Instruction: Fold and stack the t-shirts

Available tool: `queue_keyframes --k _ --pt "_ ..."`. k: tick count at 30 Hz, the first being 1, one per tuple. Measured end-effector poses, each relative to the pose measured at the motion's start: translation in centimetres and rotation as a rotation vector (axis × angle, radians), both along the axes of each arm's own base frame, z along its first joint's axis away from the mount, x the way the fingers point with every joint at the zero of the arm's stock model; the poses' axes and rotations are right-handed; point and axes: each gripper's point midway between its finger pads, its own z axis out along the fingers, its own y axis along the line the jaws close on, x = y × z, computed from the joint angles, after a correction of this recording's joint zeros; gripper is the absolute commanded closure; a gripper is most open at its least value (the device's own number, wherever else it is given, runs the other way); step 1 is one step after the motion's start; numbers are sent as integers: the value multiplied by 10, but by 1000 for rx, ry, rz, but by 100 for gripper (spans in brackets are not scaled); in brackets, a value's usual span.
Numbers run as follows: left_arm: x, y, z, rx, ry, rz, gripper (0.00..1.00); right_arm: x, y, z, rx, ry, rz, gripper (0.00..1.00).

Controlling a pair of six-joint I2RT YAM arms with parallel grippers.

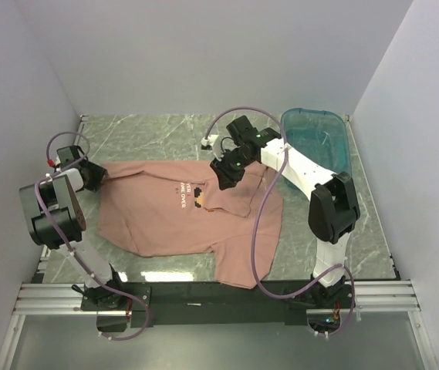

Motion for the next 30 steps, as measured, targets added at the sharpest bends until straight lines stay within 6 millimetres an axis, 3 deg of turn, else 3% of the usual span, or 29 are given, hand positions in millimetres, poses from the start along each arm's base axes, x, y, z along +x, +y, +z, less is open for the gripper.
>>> queue_keyframes --k 7,13,20,30 --pt "9 5 -2 9 -2 6 58 2 -3 1 9 7 -6 60" --pt "14 9 -6 8 1 9 76 1 -3 1 9 10 -5 61" --pt "15 16 -7 15 15 20 81 2 -3 0 8 10 -6 61" --pt "22 37 0 54 24 35 81 4 -6 -2 -4 8 -14 61"
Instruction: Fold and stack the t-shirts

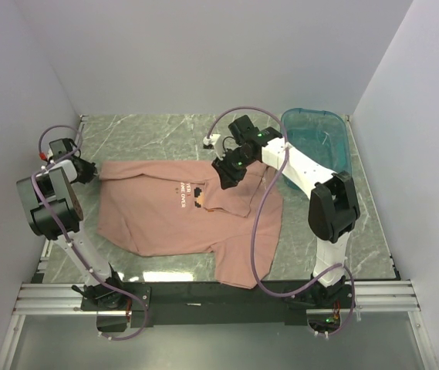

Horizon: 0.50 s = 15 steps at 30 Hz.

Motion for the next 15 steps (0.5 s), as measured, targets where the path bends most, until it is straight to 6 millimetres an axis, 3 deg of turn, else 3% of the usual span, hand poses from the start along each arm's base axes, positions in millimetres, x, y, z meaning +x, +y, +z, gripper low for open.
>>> queue_keyframes --k 6,11,15 --pt "1 5 -4 8 15 -10 77 13 -13 -7 -31 8 -82 61" --pt "0 6 0 14 7 -18 57 43 -39 -12 -64 -14 -251 61" --pt "-4 4 12 25 -15 -25 52 65 -63 -19 -107 -42 -379 60"
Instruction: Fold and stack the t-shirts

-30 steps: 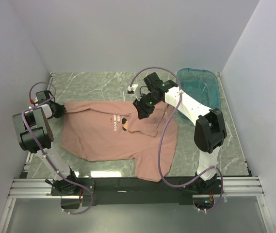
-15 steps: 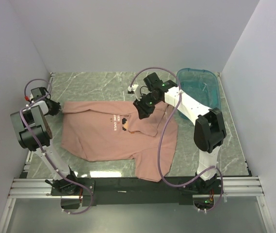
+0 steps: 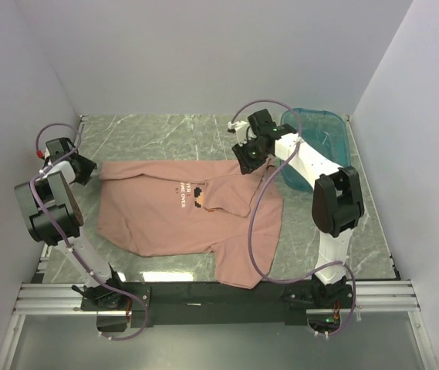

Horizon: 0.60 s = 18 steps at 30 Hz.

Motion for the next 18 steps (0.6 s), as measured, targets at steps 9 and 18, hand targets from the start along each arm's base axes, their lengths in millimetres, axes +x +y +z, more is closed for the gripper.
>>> queue_keyframes --k 9,18 --pt "1 -4 23 27 -62 -44 51 17 -36 -43 -143 26 -123 60" --pt "0 -26 16 6 -49 -110 52 23 -58 -56 -190 36 -182 59"
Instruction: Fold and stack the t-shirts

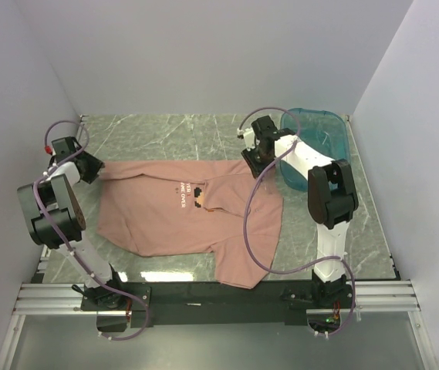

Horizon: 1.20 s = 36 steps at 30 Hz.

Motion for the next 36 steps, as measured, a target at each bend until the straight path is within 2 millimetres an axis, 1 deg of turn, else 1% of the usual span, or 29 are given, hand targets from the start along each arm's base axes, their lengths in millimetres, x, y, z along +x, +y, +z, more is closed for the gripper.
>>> queue_keyframes --k 5,10,12,13,15,17,18,21,31,34,36 --pt "4 -17 -4 0 12 -51 53 3 -2 -9 -8 6 -6 59" --pt "6 -19 -21 -16 51 -63 55 2 -4 -27 -28 39 -8 60" --pt "6 -19 -29 -25 71 -63 55 1 -5 -33 -38 48 -11 66" --pt "7 -19 -30 -29 72 -65 56 1 -6 -36 -43 53 -12 69" --pt "11 -17 -29 -27 70 -64 56 1 -6 -38 -46 57 -10 77" --pt "14 -16 -30 -28 71 -65 56 2 -7 -38 -50 55 -11 82" --pt "14 -16 -30 -29 72 -65 56 1 -7 -38 -53 56 -11 87" --pt "14 -16 -30 -30 79 -64 56 2 -11 -38 -68 51 -17 93" --pt "18 -8 -31 -39 96 -55 57 7 -27 -38 -99 44 -52 94" --pt "19 -7 -31 -44 98 -54 57 8 -29 -38 -99 44 -55 94" --pt "19 -5 -32 -48 98 -53 57 8 -29 -38 -99 44 -55 91"
